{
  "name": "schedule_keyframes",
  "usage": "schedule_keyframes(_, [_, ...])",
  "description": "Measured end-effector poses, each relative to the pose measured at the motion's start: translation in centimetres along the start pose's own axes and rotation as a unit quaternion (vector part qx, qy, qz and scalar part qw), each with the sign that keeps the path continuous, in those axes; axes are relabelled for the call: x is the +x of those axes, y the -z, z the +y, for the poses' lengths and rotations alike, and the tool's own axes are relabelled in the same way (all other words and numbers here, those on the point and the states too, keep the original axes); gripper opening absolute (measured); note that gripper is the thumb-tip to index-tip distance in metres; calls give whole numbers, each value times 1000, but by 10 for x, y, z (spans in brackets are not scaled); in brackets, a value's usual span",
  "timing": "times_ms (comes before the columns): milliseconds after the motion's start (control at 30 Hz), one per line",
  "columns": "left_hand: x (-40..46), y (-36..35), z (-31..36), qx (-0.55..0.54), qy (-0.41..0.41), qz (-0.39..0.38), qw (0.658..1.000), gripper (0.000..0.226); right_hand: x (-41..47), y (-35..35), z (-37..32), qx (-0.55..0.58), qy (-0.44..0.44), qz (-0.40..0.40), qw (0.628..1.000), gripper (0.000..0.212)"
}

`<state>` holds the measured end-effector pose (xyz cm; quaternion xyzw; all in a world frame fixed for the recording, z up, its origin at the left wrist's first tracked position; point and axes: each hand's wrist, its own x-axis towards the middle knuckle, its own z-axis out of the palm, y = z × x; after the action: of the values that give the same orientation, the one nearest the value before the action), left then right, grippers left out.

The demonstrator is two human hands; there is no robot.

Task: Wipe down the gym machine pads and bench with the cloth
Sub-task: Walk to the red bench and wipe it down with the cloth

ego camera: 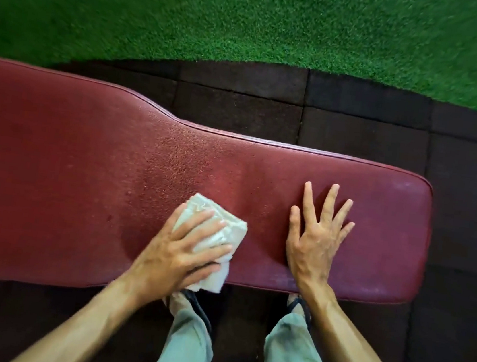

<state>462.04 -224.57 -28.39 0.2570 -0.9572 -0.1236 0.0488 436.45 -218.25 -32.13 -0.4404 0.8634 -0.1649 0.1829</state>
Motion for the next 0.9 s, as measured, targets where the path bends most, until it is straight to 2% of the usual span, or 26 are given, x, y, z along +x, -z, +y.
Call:
schedule_keyframes(100, [-24, 31, -60, 5, 19, -1, 1000, 36, -11, -9, -23, -4, -5, -4, 1000, 55])
schedule_keyframes(200, [13, 43, -109, 24, 107, 43, 993, 37, -26, -27, -54, -21, 20, -14, 999, 56])
schedule_keyframes(267, [52, 37, -112, 25, 140, 66, 988, 36, -31, -35, -70, -13, 5, -11, 1000, 56])
schedule_keyframes(367, [78, 17, -77, 0, 143, 70, 987, 38, -31, -37, -75, 15, -23, -3, 1000, 55])
schedule_keyframes(500, [26, 12, -30, -23, 92, 51, 994, 31, -32, -33, -67, 14, 5, -20, 1000, 55])
schedule_keyframes(600, [-45, 26, -39, -26, 60, 17, 998, 31, -34, -33, -66, 0, 10, -18, 1000, 57])
schedule_keyframes(633, [-65, 34, -51, -22, 62, 14, 998, 32, -36, -34, -68, -3, 12, -18, 1000, 58])
schedule_keyframes(700, [-86, 52, -86, -15, 119, 31, 992, 37, -42, -39, -77, -15, 34, -24, 999, 58])
schedule_keyframes(800, [-48, 67, -143, -16, 212, 75, 974, 42, -49, -49, -92, -35, 60, -26, 997, 59])
schedule_keyframes(900, [19, 55, -154, 8, 223, 105, 969, 38, -48, -58, -108, -20, 49, -16, 998, 59])
